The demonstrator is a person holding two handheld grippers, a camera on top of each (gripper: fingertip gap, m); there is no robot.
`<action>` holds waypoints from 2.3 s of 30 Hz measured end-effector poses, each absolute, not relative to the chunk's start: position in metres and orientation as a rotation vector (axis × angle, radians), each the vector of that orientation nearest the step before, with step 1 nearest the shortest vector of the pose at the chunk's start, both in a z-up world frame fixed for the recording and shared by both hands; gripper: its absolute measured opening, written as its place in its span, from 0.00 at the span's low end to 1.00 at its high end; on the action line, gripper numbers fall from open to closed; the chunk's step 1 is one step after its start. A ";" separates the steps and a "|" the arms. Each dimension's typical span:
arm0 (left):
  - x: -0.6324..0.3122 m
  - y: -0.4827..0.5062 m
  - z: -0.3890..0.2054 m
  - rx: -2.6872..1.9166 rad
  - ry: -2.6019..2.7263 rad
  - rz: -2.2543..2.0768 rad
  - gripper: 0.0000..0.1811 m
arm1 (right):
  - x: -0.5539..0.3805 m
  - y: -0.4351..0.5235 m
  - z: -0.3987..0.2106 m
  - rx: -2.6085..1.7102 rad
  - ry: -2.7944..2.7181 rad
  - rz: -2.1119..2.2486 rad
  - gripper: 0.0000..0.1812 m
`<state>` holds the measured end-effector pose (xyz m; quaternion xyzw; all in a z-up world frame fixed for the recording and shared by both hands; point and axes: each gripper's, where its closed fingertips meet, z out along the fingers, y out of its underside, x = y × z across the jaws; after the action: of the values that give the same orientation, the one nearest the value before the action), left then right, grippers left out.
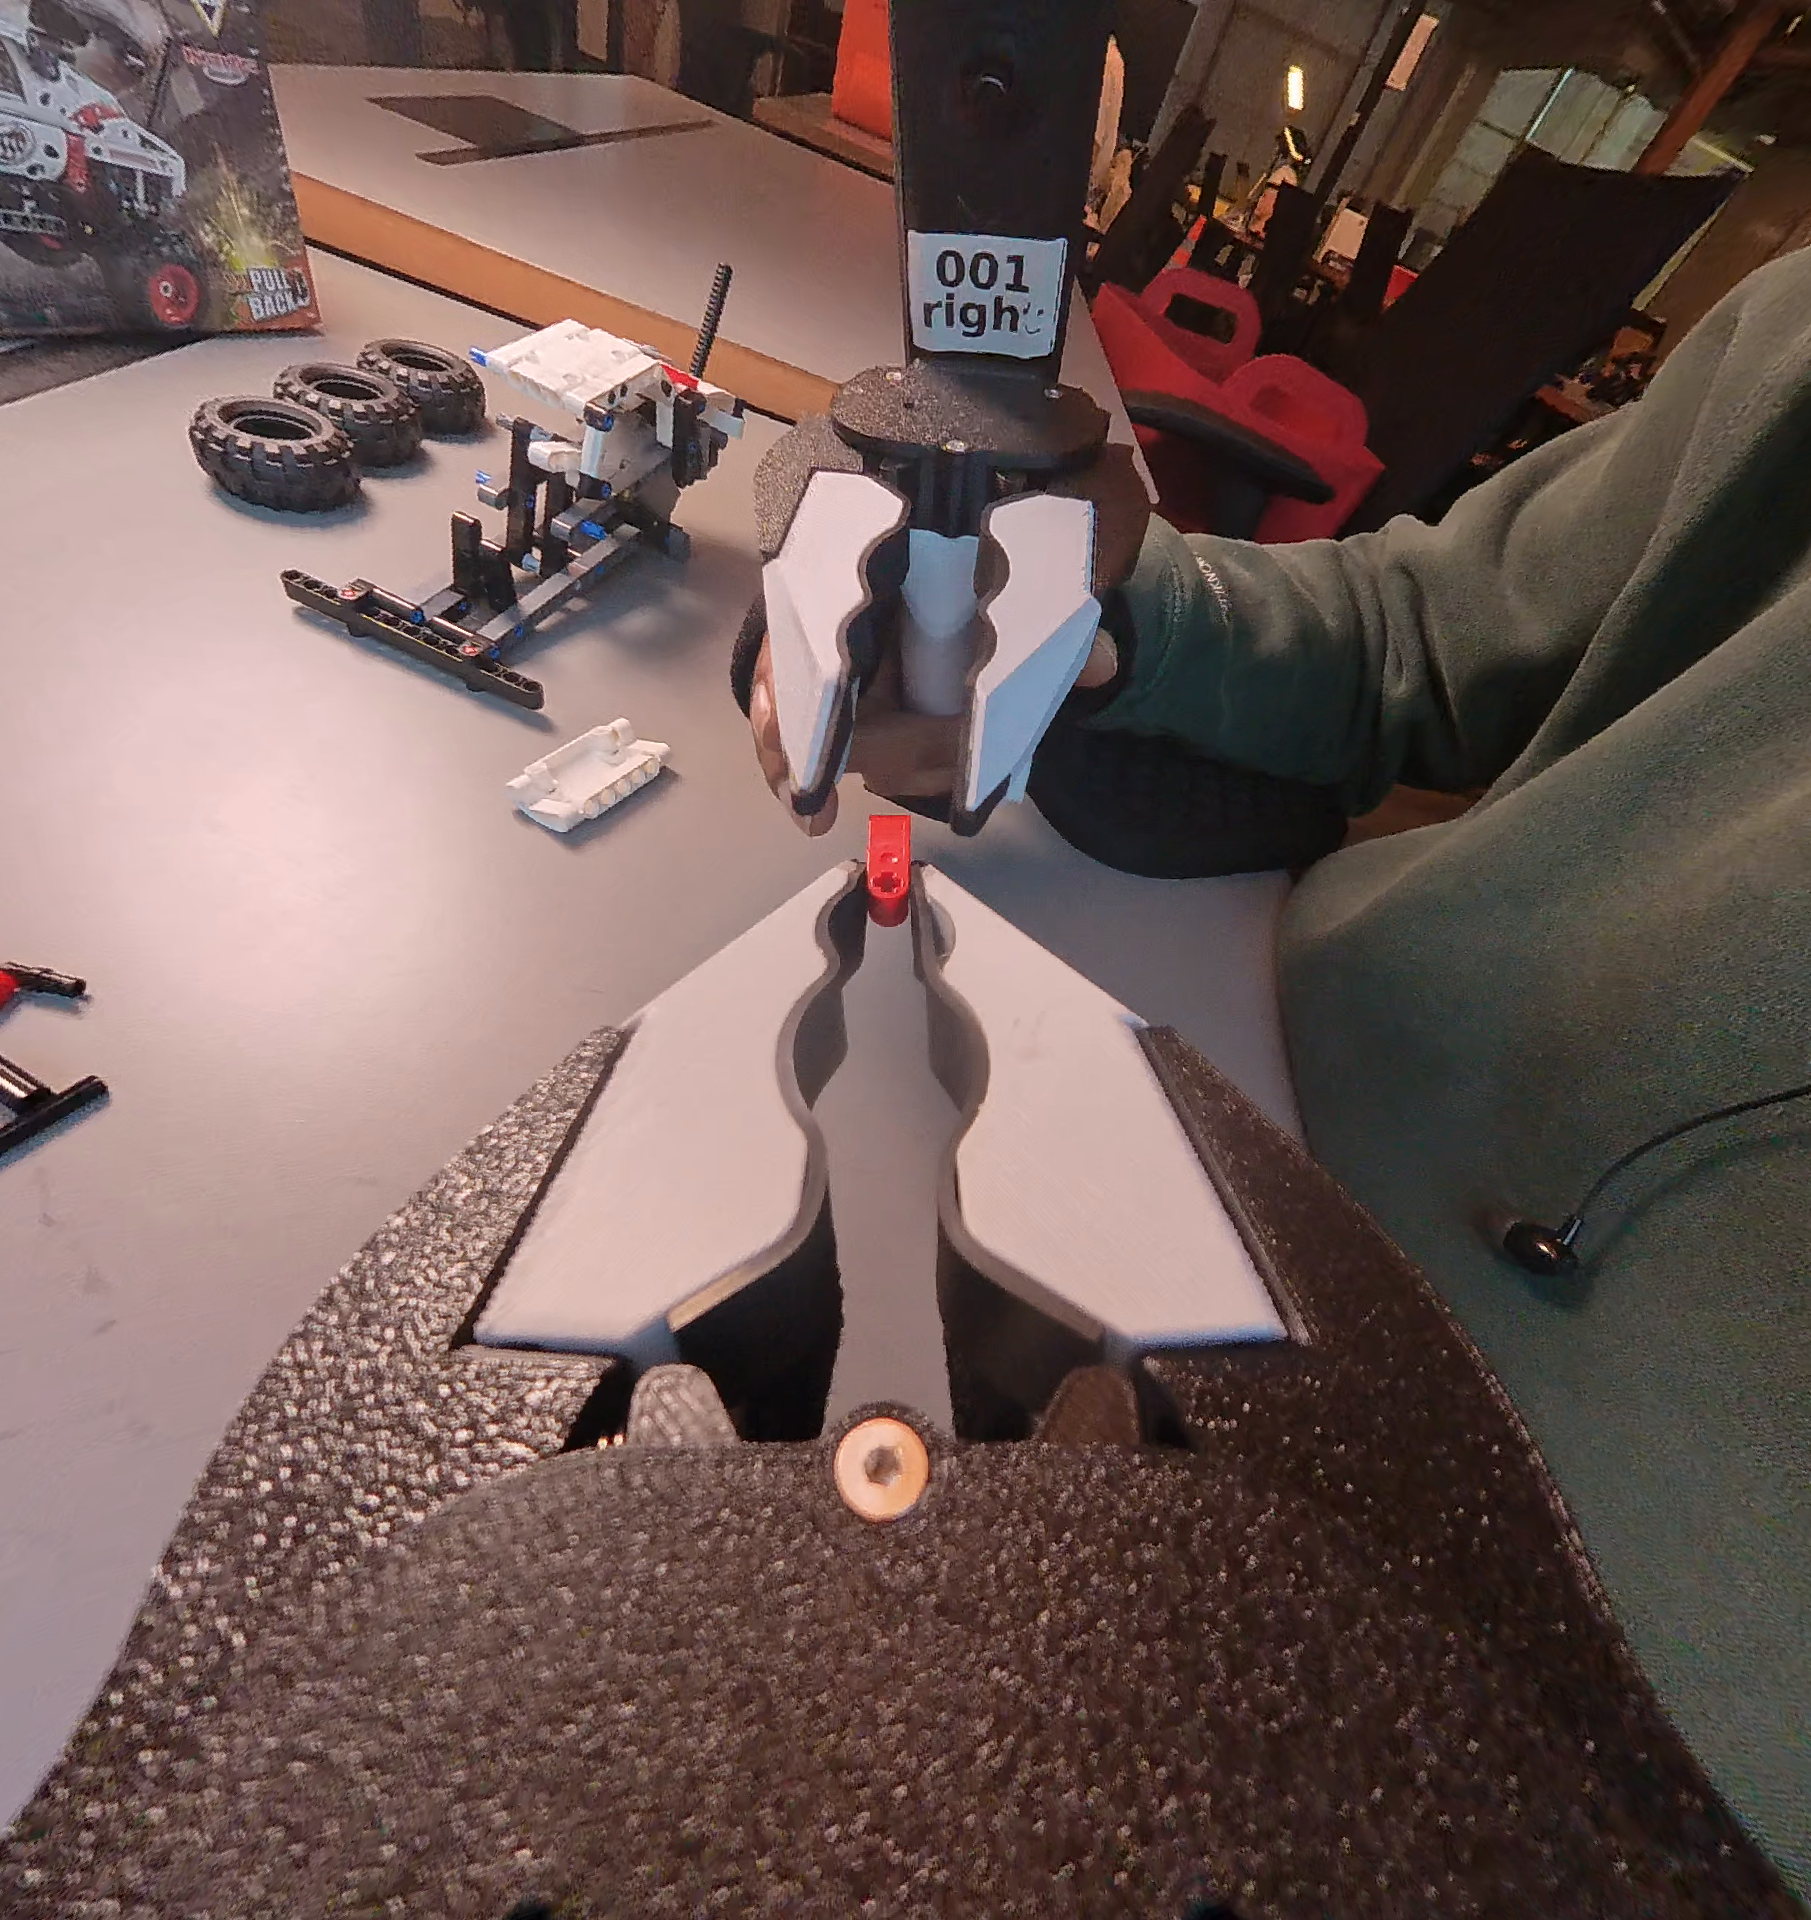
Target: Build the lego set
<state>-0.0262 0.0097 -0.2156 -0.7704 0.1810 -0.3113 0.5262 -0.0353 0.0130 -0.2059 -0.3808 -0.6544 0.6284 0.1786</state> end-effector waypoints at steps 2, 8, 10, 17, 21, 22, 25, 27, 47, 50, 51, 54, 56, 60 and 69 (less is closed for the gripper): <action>-0.025 0.009 -0.216 -1.845 0.436 -0.746 0.04 | -0.035 0.008 -0.212 -1.056 -1.887 1.737 0.08; -0.027 0.009 -0.202 -1.756 0.392 -0.794 0.05 | -0.036 0.010 -0.196 -1.059 -1.775 1.884 0.04; -0.037 0.010 -0.185 -1.653 0.318 -0.835 0.13 | -0.039 0.018 -0.180 -1.115 -1.603 2.068 0.04; -0.036 0.008 -0.157 -1.490 0.266 -0.891 0.09 | -0.046 0.012 -0.158 -1.205 -1.253 2.483 0.04; -0.039 0.008 -0.158 -1.484 0.210 -0.972 0.05 | -0.047 0.007 -0.161 -1.192 -1.305 2.441 0.04; -0.039 0.008 -0.159 -1.492 0.209 -0.975 0.04 | -0.046 0.006 -0.164 -1.184 -1.346 2.404 0.04; -0.035 0.008 -0.164 -1.526 0.219 -1.002 0.04 | -0.043 0.002 -0.175 -1.114 -1.535 2.194 0.04; -0.030 0.007 -0.170 -1.560 0.233 -1.035 0.04 | -0.039 -0.001 -0.184 -1.066 -1.667 2.047 0.04; -0.019 0.014 -0.254 -1.996 0.553 -0.583 0.04 | -0.027 0.013 -0.249 -0.868 -2.118 1.299 0.08; -0.015 0.012 -0.265 -2.037 0.606 -0.549 0.04 | -0.026 0.008 -0.256 -0.807 -2.151 1.246 0.04; -0.015 0.012 -0.266 -2.043 0.613 -0.541 0.04 | -0.024 0.007 -0.258 -0.795 -2.167 1.235 0.02; -0.013 0.010 -0.273 -2.057 0.661 -0.503 0.04 | -0.023 0.008 -0.266 -0.829 -2.206 1.213 0.04; -0.014 0.010 -0.278 -2.077 0.694 -0.450 0.04 | -0.021 0.010 -0.270 -0.874 -2.230 1.219 0.05; -0.013 0.009 -0.292 -2.121 0.766 -0.349 0.04 | -0.016 0.011 -0.285 -1.000 -2.322 1.193 0.09; -0.005 0.007 -0.312 -2.194 0.806 -0.380 0.07 | -0.009 0.014 -0.305 -0.963 -2.422 1.019 0.09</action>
<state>-0.0046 0.0069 -0.3121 -0.8581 0.3152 -0.1487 0.3770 -0.0091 0.0140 -0.3054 -0.3391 -0.8528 0.3587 0.1707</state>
